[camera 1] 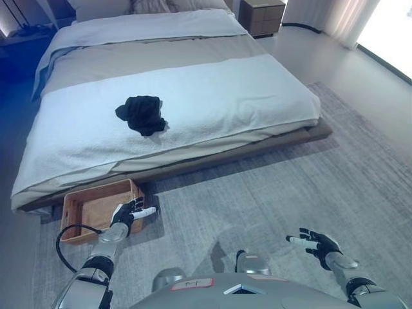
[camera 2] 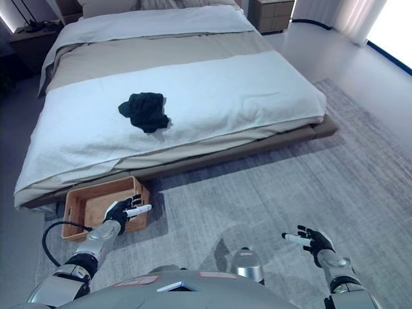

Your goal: Put the clothes on the bed into the basket.

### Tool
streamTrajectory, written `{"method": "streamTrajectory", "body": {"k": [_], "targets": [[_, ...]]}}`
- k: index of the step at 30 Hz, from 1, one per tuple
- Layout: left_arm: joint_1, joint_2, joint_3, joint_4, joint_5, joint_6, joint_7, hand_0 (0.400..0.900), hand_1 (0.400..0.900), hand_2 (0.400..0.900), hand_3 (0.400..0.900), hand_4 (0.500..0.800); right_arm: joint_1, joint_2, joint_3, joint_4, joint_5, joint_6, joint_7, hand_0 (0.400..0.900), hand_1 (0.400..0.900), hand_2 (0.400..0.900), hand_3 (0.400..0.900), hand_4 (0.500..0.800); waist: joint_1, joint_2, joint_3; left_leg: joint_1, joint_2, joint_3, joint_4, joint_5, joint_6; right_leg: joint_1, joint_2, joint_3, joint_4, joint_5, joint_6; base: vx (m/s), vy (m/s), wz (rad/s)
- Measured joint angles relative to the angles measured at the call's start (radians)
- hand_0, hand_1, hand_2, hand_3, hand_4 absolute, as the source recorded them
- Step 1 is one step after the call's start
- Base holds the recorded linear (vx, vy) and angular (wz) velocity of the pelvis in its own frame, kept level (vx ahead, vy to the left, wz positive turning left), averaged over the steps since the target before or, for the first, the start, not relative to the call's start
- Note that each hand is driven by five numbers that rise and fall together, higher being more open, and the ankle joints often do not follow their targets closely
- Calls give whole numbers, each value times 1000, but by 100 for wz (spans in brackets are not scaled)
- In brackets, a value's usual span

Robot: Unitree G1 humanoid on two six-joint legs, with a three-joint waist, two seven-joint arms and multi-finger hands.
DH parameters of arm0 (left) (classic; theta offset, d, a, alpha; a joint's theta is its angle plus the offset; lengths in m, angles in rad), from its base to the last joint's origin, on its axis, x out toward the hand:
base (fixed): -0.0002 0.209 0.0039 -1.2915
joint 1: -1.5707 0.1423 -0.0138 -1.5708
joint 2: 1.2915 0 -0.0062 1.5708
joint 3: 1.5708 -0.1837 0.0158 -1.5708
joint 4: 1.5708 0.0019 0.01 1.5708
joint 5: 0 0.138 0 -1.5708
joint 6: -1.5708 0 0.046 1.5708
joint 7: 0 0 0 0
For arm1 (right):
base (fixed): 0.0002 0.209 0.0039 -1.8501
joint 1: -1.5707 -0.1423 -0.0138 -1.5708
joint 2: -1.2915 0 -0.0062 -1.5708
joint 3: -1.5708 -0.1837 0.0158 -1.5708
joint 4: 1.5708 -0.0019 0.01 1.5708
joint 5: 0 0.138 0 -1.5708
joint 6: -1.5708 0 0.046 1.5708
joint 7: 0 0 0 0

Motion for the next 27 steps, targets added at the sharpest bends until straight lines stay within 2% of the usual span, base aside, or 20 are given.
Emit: {"method": "streamTrajectory", "body": {"k": [3,5,6,7,9,10,12,14,16,17,18,19,20,21,22,24,27], "targets": [[-23,8,-10,-1,1,0,-4,900,900,900,900,800,8,26,-1,20,0,-1,5,900,900,900,900,800,-4,-27,20,-14,-50,-29,47,-27,34,-15,-51,8,88,28,10,14,165,38],[-28,10,-23,-2,1,0,-5,900,900,900,900,800,21,48,-1,28,0,3,10,900,900,900,900,800,-3,-16,28,-10,-41,-47,44,-26,53,-85,-47,34,204,116,13,114,62,39],[-28,12,-23,-2,1,1,-5,900,900,900,900,800,27,53,0,28,0,3,13,900,900,900,900,800,-5,-12,30,-7,-41,-56,33,-20,82,-112,-53,44,240,152,14,157,-7,47],[-28,14,-23,-2,1,1,-5,900,900,900,900,800,31,54,0,28,0,3,16,900,900,900,900,800,-7,-9,30,-4,-44,-62,25,-15,104,-131,-56,53,248,151,15,177,-46,48],[-36,22,-23,-1,1,1,-3,900,900,900,900,800,32,55,-10,28,0,3,21,900,900,900,900,800,-13,-11,34,-18,-46,-89,21,-7,141,-142,-68,46,160,159,36,268,-86,52],[-36,23,-22,3,1,1,-1,900,900,900,900,800,31,55,-24,27,0,1,21,900,900,900,900,800,-21,-8,42,-21,-44,-106,15,-2,156,-136,-75,44,74,181,69,336,-68,56],[-35,25,-23,6,1,2,-2,900,900,900,900,800,26,55,-39,24,7,-1,21,900,900,900,900,800,-32,-2,60,-19,-42,-132,13,4,171,-121,-79,49,-63,214,108,288,-16,46],[-36,21,-23,8,1,0,-1,900,900,900,900,800,35,60,-39,26,21,0,20,900,900,900,900,800,-44,-10,76,-4,-40,-160,8,0,185,-122,-76,47,-155,251,110,247,12,46],[-37,21,-26,10,1,-1,-2,900,900,900,900,800,44,82,-57,30,25,4,18,900,900,900,900,800,-55,-18,84,-3,-23,-200,4,-7,172,-102,-40,33,-182,248,112,211,-4,44],[-37,22,-28,11,1,-2,-1,900,900,900,900,800,55,101,-75,32,25,4,18,900,900,900,900,800,-57,-31,79,-3,-20,-223,1,-17,147,-82,-15,20,-188,228,115,189,-23,35],[-42,37,-35,10,1,-3,-2,900,900,900,900,800,65,123,-77,34,28,3,19,900,900,900,900,800,-61,-90,65,-18,-59,-220,61,-23,132,-47,-26,20,-212,94,116,182,-33,32],[-56,47,-41,15,2,-5,-3,900,900,900,900,800,75,128,-77,38,29,-1,21,900,900,900,900,800,-66,-148,66,-73,-102,-188,210,-73,86,-17,-57,51,-250,10,93,181,-50,30],[-67,2,-34,36,1,-5,11,900,900,900,900,800,33,90,-83,40,31,2,3,900,900,900,900,800,-86,-90,99,-123,-69,-194,367,-153,48,-2,-32,20,-210,47,112,160,-62,26],[-62,-29,-38,50,2,0,2,900,900,900,900,800,28,63,-84,36,39,-4,-3,900,900,900,900,800,-85,-50,92,-145,-52,-194,423,-191,34,-8,-8,16,-195,47,112,148,-71,23],[-53,-48,-38,50,3,3,0,900,900,900,900,800,31,50,-83,16,40,-11,-2,900,900,900,900,800,-84,-20,73,-154,-22,-203,427,-233,4,-14,15,27,-166,50,109,136,-82,11],[-59,-33,-37,35,3,-8,3,900,900,900,900,800,42,73,-82,9,39,-11,1,900,900,900,900,800,-82,-43,31,-160,-26,-220,396,-238,11,-41,10,32,-145,51,107,153,-91,7],[-64,18,-34,35,3,-18,18,900,900,900,900,800,46,108,-82,5,39,-11,1,900,900,900,900,800,-82,-88,5,-150,-16,-249,366,-234,17,-63,22,32,-142,57,99,184,-107,4]]}}
